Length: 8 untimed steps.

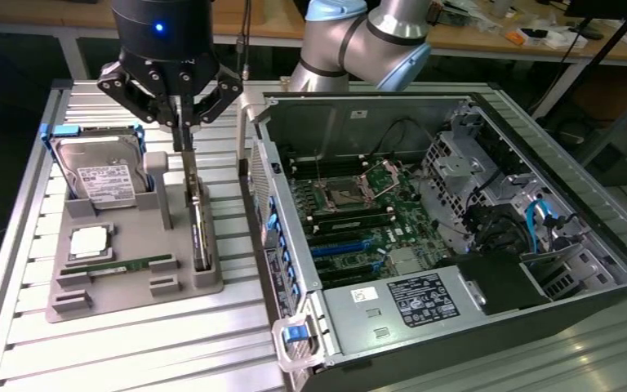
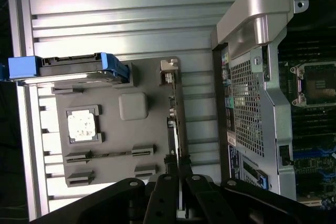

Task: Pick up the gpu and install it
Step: 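Pick up the gpu and move the gpu toward the slot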

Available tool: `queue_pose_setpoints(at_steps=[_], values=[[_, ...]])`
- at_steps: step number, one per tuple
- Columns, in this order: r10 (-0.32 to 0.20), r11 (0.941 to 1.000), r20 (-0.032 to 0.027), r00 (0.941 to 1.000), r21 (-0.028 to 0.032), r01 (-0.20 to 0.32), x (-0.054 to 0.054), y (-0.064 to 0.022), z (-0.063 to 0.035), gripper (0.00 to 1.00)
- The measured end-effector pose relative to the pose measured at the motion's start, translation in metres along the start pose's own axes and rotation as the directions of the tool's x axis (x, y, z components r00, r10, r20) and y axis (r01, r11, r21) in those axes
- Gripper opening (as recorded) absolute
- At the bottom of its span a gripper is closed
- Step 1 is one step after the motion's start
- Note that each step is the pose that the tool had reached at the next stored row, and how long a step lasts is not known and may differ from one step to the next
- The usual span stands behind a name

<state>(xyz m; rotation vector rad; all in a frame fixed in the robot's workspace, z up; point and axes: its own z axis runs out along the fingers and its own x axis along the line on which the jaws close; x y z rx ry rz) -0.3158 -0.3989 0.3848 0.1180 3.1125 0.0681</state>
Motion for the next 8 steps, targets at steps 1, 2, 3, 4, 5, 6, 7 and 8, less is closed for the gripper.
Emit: queue_pose_setpoints(at_steps=[1, 2, 3, 4, 5, 6, 7, 8], values=[[0.000, 1.0000, 0.0001, 1.0000, 0.0000, 0.000, 0.0000, 0.0000, 0.0000, 0.23], [0.000, 1.0000, 0.0001, 1.0000, 0.0000, 0.000, 0.0000, 0.0000, 0.0000, 0.36], [0.000, 1.0000, 0.0000, 1.0000, 0.0000, 0.000, 0.0000, 0.0000, 0.0000, 0.42], [0.000, 1.0000, 0.0000, 1.0000, 0.0000, 0.000, 0.0000, 0.0000, 0.0000, 0.47], [0.000, 1.0000, 0.0001, 1.0000, 0.0000, 0.000, 0.0000, 0.0000, 0.0000, 0.54], [0.000, 1.0000, 0.0000, 1.0000, -0.0001, 0.000, 0.0000, 0.0000, 0.0000, 0.54], [0.000, 1.0000, 0.0001, 1.0000, 0.0000, 0.000, 0.0000, 0.0000, 0.0000, 0.60], [0.000, 1.0000, 0.0000, 1.0000, 0.0000, 0.000, 0.0000, 0.0000, 0.0000, 0.60]])
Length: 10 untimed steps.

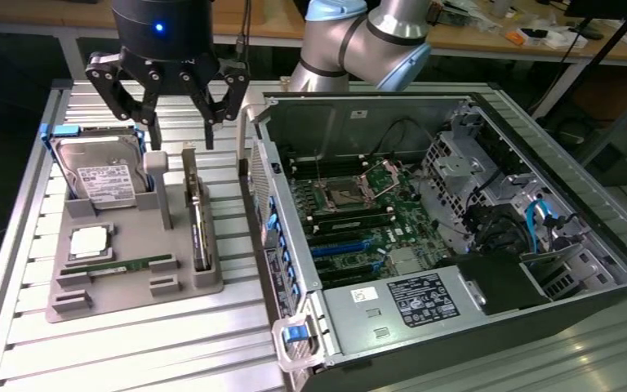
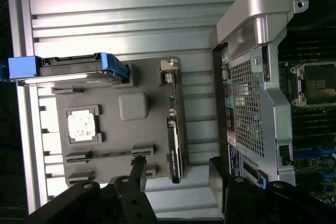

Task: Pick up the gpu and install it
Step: 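Pick up the gpu and move the gpu toward the slot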

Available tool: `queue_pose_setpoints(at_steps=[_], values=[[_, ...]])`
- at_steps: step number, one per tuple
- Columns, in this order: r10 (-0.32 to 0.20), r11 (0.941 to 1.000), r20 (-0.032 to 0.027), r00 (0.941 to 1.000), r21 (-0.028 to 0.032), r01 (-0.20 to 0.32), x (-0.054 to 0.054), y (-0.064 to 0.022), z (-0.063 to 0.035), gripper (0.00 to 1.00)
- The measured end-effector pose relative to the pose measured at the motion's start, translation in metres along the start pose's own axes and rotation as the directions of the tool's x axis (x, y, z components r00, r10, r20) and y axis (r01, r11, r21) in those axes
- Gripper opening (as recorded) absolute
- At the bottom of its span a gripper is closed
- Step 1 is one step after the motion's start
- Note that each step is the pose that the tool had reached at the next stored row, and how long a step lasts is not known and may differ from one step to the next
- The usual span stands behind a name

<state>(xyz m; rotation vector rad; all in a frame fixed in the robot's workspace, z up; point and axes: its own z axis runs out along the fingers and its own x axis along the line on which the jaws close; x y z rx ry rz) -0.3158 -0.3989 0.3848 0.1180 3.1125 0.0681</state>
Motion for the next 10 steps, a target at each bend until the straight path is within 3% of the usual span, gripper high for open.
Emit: queue_pose_setpoints(at_steps=[10], values=[[0.000, 1.0000, 0.0000, 1.0000, 0.0000, 0.000, 0.0001, -0.0003, 0.0056, 0.60]])
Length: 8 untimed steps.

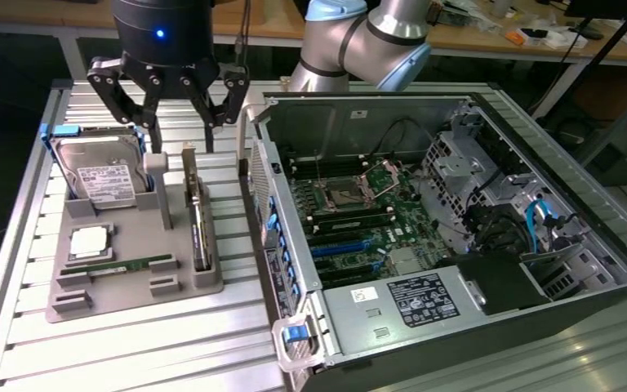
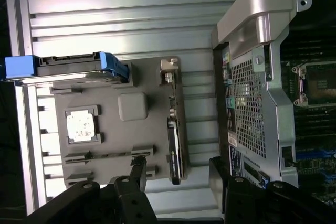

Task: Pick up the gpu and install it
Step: 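Pick up the gpu and move the gpu toward the slot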

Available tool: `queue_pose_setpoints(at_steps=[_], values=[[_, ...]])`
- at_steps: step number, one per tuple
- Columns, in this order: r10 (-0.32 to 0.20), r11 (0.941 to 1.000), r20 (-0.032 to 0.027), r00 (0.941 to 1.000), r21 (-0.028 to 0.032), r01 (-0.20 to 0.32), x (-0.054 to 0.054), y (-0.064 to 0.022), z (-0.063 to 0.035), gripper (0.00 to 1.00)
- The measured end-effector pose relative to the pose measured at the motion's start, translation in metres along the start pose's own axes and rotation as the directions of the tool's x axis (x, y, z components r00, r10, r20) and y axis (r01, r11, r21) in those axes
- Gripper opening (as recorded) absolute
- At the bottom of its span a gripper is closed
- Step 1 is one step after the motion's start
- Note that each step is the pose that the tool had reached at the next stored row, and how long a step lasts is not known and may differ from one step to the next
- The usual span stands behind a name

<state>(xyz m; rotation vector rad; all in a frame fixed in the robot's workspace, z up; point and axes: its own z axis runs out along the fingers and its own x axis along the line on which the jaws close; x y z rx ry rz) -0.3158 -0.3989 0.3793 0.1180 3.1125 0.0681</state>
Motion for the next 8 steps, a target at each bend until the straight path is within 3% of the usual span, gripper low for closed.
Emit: queue_pose_setpoints(at_steps=[8], values=[[0.000, 1.0000, 0.0000, 1.0000, 0.0000, 0.000, 0.0002, -0.0004, 0.0084, 0.60]])
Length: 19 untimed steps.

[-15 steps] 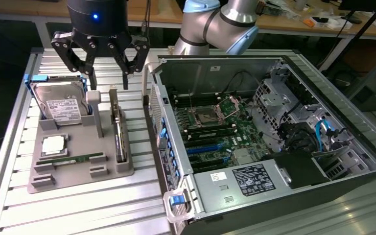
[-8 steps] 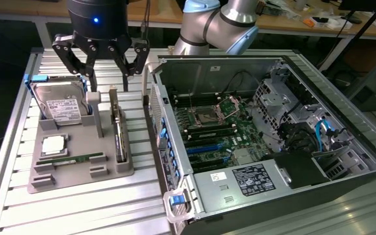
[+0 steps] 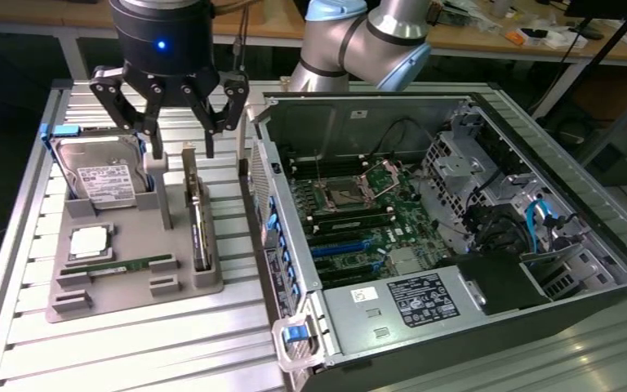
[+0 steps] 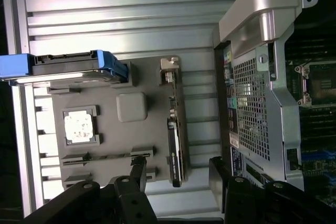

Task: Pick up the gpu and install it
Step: 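Pick up the gpu and move the gpu toward the slot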

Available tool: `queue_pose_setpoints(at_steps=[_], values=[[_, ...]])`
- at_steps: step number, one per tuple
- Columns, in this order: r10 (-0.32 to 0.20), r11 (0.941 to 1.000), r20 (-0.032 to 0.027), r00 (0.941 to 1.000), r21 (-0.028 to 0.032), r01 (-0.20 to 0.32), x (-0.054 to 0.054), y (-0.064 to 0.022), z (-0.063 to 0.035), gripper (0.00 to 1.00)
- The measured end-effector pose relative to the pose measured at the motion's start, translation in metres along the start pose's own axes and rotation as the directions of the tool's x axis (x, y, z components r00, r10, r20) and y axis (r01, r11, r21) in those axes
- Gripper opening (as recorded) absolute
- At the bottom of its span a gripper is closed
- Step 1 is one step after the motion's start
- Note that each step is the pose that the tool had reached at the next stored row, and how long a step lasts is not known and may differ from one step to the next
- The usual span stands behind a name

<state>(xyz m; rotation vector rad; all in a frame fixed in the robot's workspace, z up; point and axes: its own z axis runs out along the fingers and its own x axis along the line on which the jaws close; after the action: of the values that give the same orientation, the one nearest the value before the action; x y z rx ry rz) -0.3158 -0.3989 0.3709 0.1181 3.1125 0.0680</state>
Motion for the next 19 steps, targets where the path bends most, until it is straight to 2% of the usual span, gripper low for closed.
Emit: queue_pose_setpoints(at_steps=[5, 19], values=[[0.000, 1.0000, 0.0000, 1.0000, 0.0000, 0.000, 0.000, -0.0003, 0.0070, 0.60], [0.000, 1.0000, 0.0000, 1.0000, 0.0000, 0.000, 0.001, -0.0016, 0.0351, 0.60]])
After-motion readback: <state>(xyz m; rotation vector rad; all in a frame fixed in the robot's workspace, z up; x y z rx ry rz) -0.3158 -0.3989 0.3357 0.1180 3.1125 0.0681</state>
